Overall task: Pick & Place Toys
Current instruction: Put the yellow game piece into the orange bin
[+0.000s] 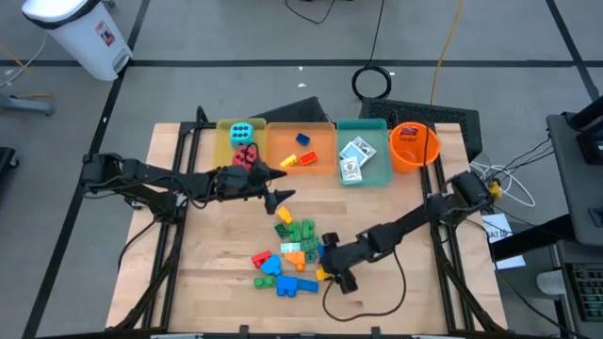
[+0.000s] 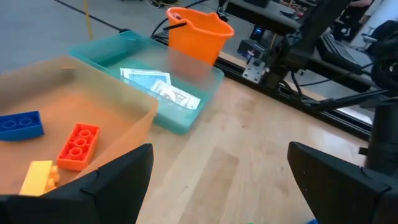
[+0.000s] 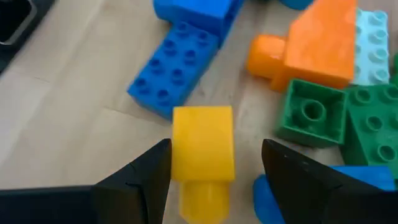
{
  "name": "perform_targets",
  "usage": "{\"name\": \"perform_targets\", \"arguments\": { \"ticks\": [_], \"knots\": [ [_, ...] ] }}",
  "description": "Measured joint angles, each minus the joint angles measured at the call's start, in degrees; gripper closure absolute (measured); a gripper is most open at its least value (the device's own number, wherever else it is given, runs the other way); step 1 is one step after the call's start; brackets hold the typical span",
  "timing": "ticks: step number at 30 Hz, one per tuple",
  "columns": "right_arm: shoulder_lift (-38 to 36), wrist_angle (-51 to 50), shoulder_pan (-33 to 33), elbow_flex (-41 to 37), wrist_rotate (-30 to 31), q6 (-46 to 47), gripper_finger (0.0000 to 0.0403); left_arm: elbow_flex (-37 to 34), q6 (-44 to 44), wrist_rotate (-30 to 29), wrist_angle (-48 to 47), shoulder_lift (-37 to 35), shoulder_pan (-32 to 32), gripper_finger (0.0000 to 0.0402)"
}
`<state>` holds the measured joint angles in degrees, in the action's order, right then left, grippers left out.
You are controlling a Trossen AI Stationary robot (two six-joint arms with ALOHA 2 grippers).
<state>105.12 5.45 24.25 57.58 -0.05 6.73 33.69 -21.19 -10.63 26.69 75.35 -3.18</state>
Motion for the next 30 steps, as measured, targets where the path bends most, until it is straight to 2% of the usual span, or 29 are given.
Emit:
{"name": "perform_targets", "arguments": {
  "ticks": [6, 19, 30],
  "knots": [
    [0.1, -5.2, -1.0, -0.1, -0.2, -0.1, 0.0214, 0.0, 0.2, -1.1, 0.1, 0.0, 0.7, 0.0025],
    [-0.5, -5.4, -0.9, -0.6, -0.2, -3.8, 0.0307, 0.0, 0.1, -2.6, 0.1, 0.0, 0.7, 0.0025],
    [-1.6, -5.9, -0.9, -0.7, -0.1, -5.2, 0.0313, 0.0, -0.2, -2.6, 0.1, 0.0, 0.7, 0.0025]
  ]
}}
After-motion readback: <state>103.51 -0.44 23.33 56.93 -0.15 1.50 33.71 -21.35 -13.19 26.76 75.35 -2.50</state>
